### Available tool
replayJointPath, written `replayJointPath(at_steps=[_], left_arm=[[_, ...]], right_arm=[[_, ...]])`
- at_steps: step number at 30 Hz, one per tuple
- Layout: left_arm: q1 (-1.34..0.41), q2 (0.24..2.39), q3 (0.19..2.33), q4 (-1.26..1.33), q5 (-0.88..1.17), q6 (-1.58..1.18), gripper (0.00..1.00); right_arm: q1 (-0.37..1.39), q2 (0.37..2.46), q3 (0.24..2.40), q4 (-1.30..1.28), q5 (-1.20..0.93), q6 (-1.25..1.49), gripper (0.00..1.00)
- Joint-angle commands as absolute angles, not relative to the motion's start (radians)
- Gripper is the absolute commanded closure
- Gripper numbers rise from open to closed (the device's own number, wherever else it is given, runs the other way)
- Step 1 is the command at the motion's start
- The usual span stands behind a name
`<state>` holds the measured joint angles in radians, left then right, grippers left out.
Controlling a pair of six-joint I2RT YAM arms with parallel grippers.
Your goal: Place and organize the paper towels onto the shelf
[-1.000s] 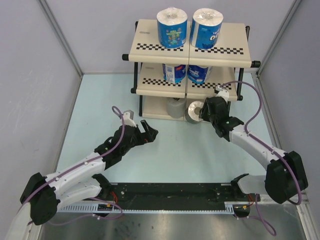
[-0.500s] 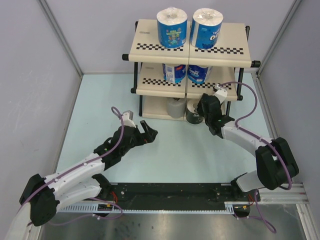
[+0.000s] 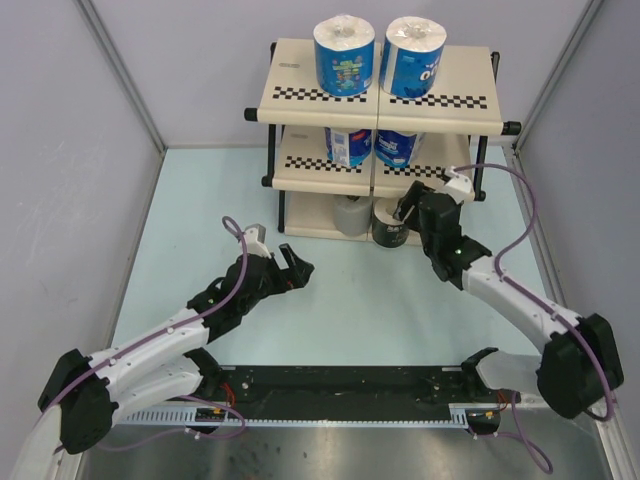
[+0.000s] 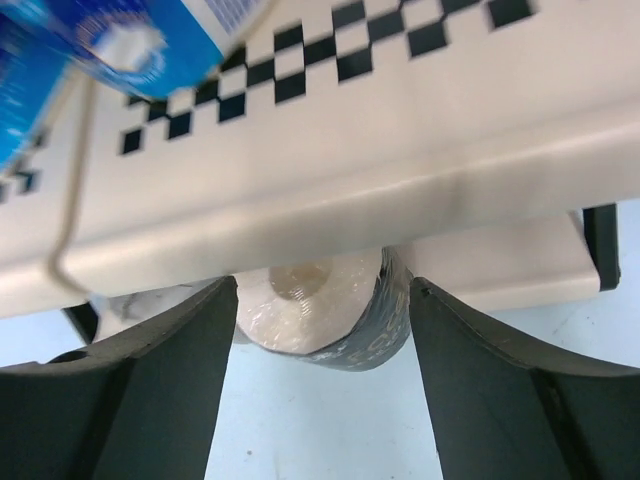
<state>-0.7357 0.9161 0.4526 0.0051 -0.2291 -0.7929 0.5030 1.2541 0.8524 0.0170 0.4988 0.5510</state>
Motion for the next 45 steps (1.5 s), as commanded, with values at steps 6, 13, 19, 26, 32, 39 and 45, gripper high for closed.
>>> replayJointPath(at_steps=[6,13,19,26,32,39,45], left_arm=[[-0.738,0.905,0.437,0.029,-0.227,-0.787,0.0],[-0.738,0.914,0.431,0.029,-0.215,-0.793,0.0],[-0.738,0.876,0.423,0.008,-0.218,-0.799,0.0],[-0.738,0.847,0.428,-0.032,-0.219,-0.802,0.0],[-0.738,0.838,0.445,-0.06,-0.215,-0.793,0.0],[-0.738,0.83,0.439,-0.058,-0.212,-0.798,0.0],[-0.738,0.841,0.443,-0.057,-0.209,-0.793,0.0]], right_arm=[[0.5,1.012,0.746,-0.153,0.416,0.561,0.37],[0.503,1.038,0.67,-0.176,0.293,0.63,0.9],[0.525,1.16,0.672,-0.057,0.299,0.641,1.0],[0.537,1.313,0.672,0.138,0.403,0.663,1.0],[0.543,1.416,0.687,0.232,0.475,0.657,1.0],[0.575,1.486,0.75,0.284,0.538,0.585,1.0],[0.595,1.56,0.807,0.319,0.523,0.532,1.0]])
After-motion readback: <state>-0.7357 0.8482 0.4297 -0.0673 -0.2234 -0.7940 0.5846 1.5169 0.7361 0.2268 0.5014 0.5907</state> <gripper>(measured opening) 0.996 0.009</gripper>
